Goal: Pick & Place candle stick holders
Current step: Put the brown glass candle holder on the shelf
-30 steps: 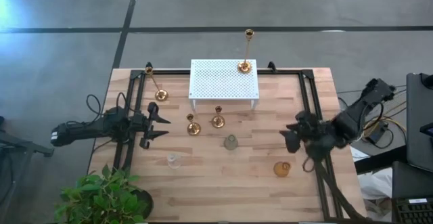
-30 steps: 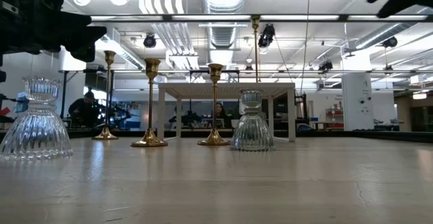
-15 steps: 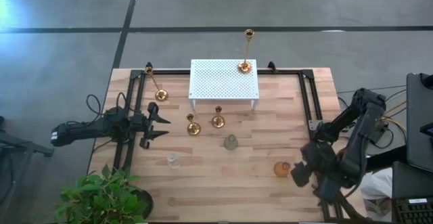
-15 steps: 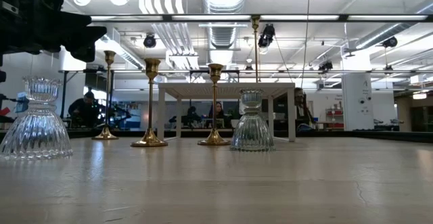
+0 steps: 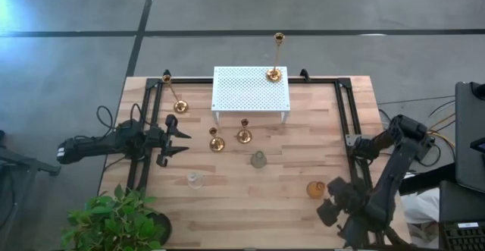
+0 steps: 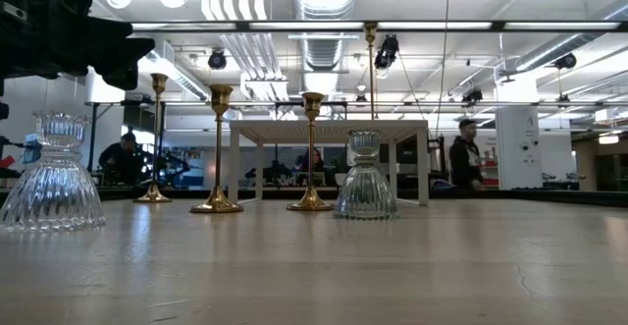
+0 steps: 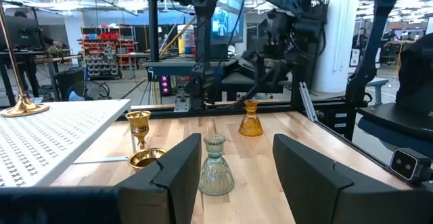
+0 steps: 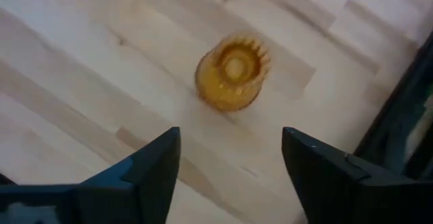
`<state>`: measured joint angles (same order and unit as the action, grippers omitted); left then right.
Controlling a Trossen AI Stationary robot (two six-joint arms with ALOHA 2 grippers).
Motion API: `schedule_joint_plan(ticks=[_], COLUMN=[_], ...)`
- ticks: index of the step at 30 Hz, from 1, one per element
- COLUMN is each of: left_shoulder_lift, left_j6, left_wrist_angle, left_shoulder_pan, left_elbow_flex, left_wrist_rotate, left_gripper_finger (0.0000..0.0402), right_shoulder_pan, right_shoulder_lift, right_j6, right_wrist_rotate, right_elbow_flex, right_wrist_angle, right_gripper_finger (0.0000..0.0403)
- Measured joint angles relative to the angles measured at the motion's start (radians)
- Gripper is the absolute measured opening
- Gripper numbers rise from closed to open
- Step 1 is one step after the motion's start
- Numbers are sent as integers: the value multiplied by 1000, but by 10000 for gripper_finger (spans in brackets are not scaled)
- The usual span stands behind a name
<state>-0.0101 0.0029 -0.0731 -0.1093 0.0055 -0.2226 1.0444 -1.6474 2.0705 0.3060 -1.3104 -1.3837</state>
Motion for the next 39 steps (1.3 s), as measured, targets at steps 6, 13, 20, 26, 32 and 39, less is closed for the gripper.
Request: schedule_joint_plan(ticks=[6,13,20,26,32,39], left_shoulder_lift=[0,0,0,0,0,0], left_j6=[0,0,0,0,0,0], left_wrist_angle=[0,1,2,3,6,6], left_shoulder_pan=[0,0,0,1,1,1], left_elbow_flex=[0,0,0,0,0,0], left_wrist_rotate=[0,0,0,0,0,0], left_gripper_finger=[190,190,190,190,190,190], right_shoulder_pan=[12,28,13,-23,-57,-99], right_shoulder_lift=[-128,-263,-336,-366,-381,-383], right_j6=[29,78,90,92,95,100], right_wrist_rotate=[19,33,79,141,175,193], right_elbow_flex=[-1,-2,-2,3,26,43], right_wrist_angle=[28,77,91,91,92,93], right_gripper_finger=[297,286,267,258,260,247])
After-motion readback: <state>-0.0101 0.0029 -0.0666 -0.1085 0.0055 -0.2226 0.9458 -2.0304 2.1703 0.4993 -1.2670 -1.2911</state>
